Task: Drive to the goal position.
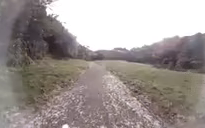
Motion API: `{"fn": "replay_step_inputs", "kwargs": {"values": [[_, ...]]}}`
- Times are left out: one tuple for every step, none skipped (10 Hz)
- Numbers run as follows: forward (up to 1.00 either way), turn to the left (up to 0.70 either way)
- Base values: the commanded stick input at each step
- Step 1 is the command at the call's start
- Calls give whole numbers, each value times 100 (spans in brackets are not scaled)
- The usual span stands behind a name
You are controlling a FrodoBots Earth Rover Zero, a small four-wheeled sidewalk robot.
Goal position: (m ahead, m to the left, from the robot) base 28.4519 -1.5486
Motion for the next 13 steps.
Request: {"fn": "replay_step_inputs", "kwargs": {"values": [[85,0],[85,0],[85,0],[85,0],[85,0],[85,0],[85,0],[85,0],[85,0],[85,0],[85,3],[85,8],[85,3]]}}
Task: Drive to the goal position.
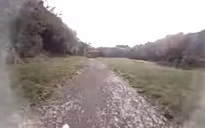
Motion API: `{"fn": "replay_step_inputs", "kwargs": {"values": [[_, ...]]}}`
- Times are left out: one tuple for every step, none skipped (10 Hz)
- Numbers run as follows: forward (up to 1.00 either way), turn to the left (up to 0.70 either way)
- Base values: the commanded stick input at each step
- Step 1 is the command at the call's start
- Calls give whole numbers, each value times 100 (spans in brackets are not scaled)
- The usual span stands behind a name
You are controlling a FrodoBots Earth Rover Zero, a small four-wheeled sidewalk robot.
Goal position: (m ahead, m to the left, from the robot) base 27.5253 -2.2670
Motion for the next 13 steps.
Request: {"fn": "replay_step_inputs", "kwargs": {"values": [[85,0],[85,0],[85,0],[85,0],[85,0],[85,0],[85,0],[85,0],[85,0],[85,0],[85,0],[85,0],[85,0]]}}
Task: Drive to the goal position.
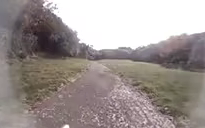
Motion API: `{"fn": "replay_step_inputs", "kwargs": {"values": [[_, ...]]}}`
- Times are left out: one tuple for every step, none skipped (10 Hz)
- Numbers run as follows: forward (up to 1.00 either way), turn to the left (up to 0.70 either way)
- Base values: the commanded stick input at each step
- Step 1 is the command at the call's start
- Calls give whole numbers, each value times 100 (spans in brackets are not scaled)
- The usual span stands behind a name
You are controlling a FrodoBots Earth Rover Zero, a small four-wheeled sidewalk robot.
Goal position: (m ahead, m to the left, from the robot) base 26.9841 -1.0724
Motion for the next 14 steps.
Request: {"fn": "replay_step_inputs", "kwargs": {"values": [[85,0],[85,0],[85,0],[85,-3],[85,-9],[85,-15],[85,-20],[85,-26],[85,-32],[85,0],[85,0],[85,0],[85,0],[85,0]]}}
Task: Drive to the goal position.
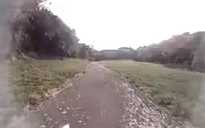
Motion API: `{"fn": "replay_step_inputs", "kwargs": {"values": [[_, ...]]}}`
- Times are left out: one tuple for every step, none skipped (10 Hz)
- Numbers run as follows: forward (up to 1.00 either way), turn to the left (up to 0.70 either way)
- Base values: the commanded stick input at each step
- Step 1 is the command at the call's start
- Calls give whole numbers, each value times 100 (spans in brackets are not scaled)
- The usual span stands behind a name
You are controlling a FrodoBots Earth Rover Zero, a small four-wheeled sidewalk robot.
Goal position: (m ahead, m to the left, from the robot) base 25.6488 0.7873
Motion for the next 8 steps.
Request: {"fn": "replay_step_inputs", "kwargs": {"values": [[85,0],[85,0],[85,0],[85,0],[85,0],[85,0],[85,0],[85,0]]}}
